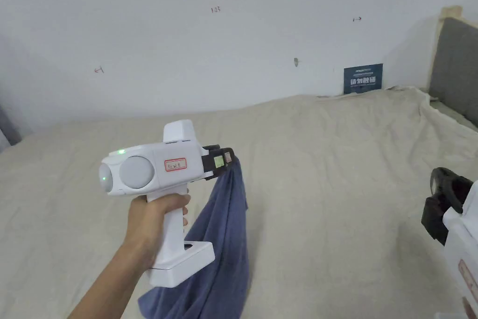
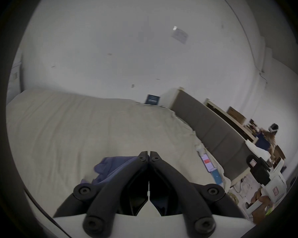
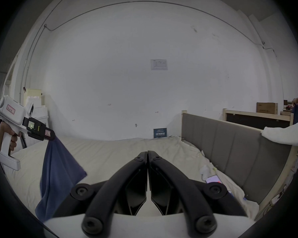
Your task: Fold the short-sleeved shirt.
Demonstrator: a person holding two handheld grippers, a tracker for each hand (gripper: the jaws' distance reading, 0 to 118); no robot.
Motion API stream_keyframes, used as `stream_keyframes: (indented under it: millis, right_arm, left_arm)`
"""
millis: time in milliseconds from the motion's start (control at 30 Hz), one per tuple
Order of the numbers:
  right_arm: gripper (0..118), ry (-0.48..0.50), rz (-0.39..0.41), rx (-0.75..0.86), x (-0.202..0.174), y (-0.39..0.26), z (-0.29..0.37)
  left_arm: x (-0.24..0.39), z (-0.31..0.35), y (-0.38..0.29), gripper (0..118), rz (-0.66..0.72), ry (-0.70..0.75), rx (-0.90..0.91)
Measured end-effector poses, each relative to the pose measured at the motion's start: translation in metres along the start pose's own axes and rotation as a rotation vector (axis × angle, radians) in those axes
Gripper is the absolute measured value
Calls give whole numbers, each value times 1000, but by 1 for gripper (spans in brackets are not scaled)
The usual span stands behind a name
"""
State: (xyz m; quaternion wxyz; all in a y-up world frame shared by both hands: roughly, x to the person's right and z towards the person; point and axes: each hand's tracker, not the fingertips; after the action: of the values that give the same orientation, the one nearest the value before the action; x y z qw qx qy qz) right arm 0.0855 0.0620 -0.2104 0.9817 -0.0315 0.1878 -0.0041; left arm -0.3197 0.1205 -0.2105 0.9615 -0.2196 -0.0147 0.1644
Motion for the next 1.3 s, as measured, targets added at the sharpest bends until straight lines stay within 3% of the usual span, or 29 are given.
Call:
stream_keyframes:
  millis: [233,400,667,900,1033,1067,1133,1167,1200,1267,1300]
  right_arm:
    - [0,-73,-1,10,23,5,11]
    - [0,-103,-4,-3,26,4,18]
    - [0,-110,-17,-32,30,-8,18]
    - [0,-101,-26,-60,30,-14,18]
    - [0,-107,-15,-66,34,-16,20]
    - [0,-108,-12,-68,35,-17,21]
    - [0,-112,-14,-70,37,-16,21]
    - [0,-112,-17,-71,39,-17,20]
    - [0,-111,-19,-71,39,-16,20]
    - [0,-109,-16,-67,37,-14,20]
    - [0,-106,-13,-64,40,-15,18]
  left_arm:
    - [60,-40,-16,0,-10,-176,-53]
    - [73,-72,-60,0,-16,-198,-174]
    - [45,-126,-157,0,-39,-21,-465]
    - [37,-166,-235,0,-168,158,-699]
    - [42,-163,-248,0,-186,187,-682]
    - [45,-158,-243,4,-169,191,-676]
    - [49,-149,-237,24,-159,179,-665]
    - [49,-145,-233,42,-160,183,-650]
    - [50,-140,-228,72,-158,195,-629]
    - [44,-132,-214,109,-126,197,-557]
    - [44,-124,-206,109,-104,186,-519]
